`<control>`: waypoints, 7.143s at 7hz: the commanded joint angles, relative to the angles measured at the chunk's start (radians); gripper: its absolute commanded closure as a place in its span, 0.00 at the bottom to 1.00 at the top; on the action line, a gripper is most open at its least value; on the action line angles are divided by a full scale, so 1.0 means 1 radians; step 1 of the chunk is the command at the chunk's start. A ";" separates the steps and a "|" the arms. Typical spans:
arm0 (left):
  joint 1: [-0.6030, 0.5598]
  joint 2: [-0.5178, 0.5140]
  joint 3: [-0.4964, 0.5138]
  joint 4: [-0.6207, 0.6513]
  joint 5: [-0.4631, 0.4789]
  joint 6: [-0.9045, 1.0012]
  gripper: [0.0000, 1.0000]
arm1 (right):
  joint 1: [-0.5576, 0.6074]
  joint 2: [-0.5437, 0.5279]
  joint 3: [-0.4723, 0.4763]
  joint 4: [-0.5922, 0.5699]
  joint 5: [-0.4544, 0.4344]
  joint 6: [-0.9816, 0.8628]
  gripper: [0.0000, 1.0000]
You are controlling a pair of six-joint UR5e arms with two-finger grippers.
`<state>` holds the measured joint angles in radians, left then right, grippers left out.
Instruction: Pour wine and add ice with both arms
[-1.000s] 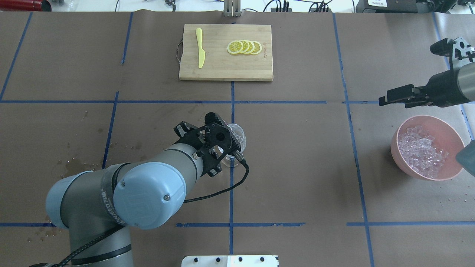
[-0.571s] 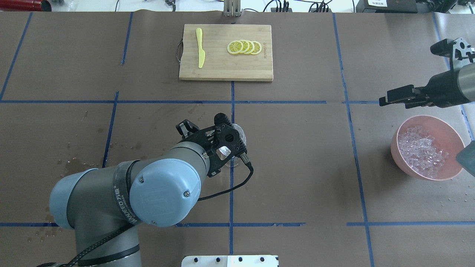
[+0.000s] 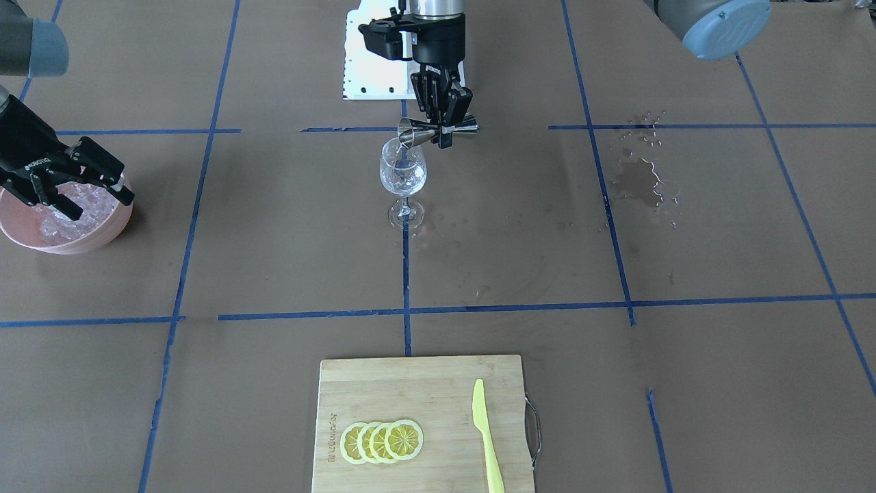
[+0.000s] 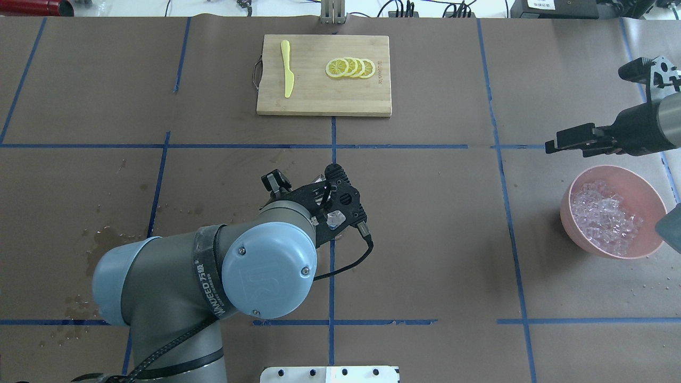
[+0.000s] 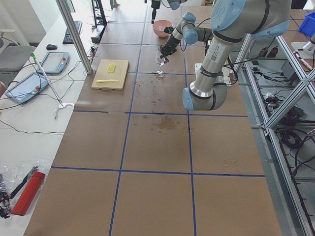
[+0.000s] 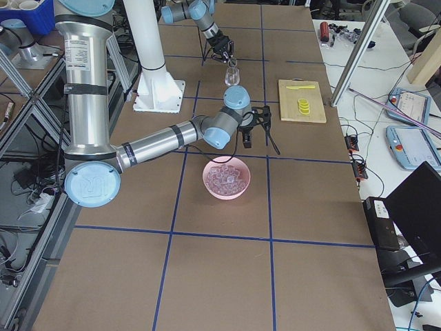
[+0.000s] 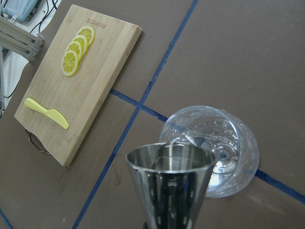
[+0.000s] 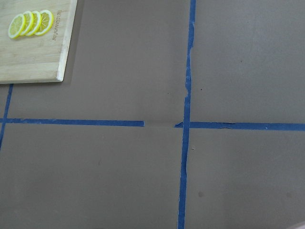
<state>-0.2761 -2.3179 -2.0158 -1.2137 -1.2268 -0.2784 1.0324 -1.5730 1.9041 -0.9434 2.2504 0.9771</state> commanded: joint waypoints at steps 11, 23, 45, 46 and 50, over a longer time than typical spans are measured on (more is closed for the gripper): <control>-0.074 0.441 -0.153 -0.536 0.001 -0.612 1.00 | 0.011 -0.156 0.012 -0.003 -0.045 -0.011 0.00; 0.129 0.968 0.390 -1.790 0.658 -0.792 1.00 | 0.040 -0.154 0.012 -0.003 -0.040 -0.012 0.00; 0.164 0.948 0.436 -1.811 0.690 -0.783 0.06 | 0.049 -0.154 0.032 -0.005 -0.038 -0.002 0.00; 0.169 0.950 0.428 -1.811 0.678 -0.774 0.02 | 0.049 -0.154 0.032 -0.005 -0.038 -0.002 0.00; 0.172 1.023 0.369 -1.793 0.491 -0.710 0.04 | 0.051 -0.156 0.035 -0.005 -0.038 -0.002 0.00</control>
<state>-0.1039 -1.3198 -1.6238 -3.0146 -0.6726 -0.9999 1.0825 -1.7283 1.9374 -0.9480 2.2120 0.9756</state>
